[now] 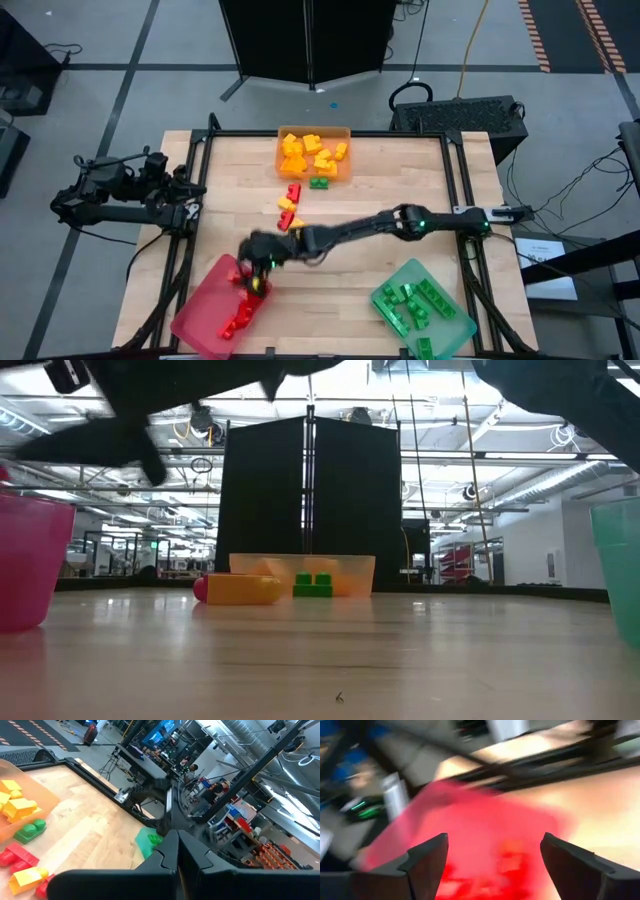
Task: Sort blocks
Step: Put the yellow 1 stud game piece into the orange bin, then put the green 2 stud game piece into the light green bin
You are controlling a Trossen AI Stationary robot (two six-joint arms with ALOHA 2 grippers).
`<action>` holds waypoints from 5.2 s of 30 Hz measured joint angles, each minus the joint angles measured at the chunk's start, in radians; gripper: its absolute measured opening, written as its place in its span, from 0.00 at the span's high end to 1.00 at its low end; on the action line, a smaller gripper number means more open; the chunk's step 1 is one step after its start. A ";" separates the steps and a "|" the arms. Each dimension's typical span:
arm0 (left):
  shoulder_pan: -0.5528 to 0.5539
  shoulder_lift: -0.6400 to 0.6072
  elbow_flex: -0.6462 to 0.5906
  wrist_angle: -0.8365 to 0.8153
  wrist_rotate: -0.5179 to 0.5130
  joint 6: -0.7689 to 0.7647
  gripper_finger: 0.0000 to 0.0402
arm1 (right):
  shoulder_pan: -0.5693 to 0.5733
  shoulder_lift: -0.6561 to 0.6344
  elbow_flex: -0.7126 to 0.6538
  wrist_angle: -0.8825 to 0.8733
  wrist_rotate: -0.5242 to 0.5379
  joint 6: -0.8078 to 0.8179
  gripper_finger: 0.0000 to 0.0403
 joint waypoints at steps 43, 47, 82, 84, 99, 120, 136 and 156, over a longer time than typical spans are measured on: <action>0.000 0.000 -0.001 -0.026 0.009 0.001 0.99 | -0.180 0.007 0.002 -0.874 0.122 -0.592 0.29; 0.000 0.000 -0.001 -0.026 0.007 0.001 0.99 | -0.183 0.010 0.002 -0.903 0.120 -0.588 0.38; 0.000 0.001 -0.001 -0.032 -0.013 0.007 0.99 | -0.539 -0.222 0.003 -0.855 0.418 -0.006 0.71; 0.000 0.001 -0.001 -0.043 -0.014 0.007 0.99 | -0.569 -0.204 0.003 -0.870 0.380 0.009 0.71; 0.000 0.001 -0.001 -0.053 -0.048 0.026 0.99 | -0.648 -0.179 0.003 -0.903 0.249 0.065 0.28; 0.000 0.001 -0.001 -0.053 -0.035 0.034 0.99 | -0.339 -0.146 0.003 -1.107 0.344 -0.523 0.37; 0.000 0.001 -0.001 -0.158 -0.035 0.032 0.99 | -0.379 -0.119 0.003 -1.094 0.328 -0.449 0.37; 0.000 0.000 -0.001 -0.158 -0.036 0.058 0.99 | -0.387 -0.105 -0.130 -0.999 0.357 -0.476 0.37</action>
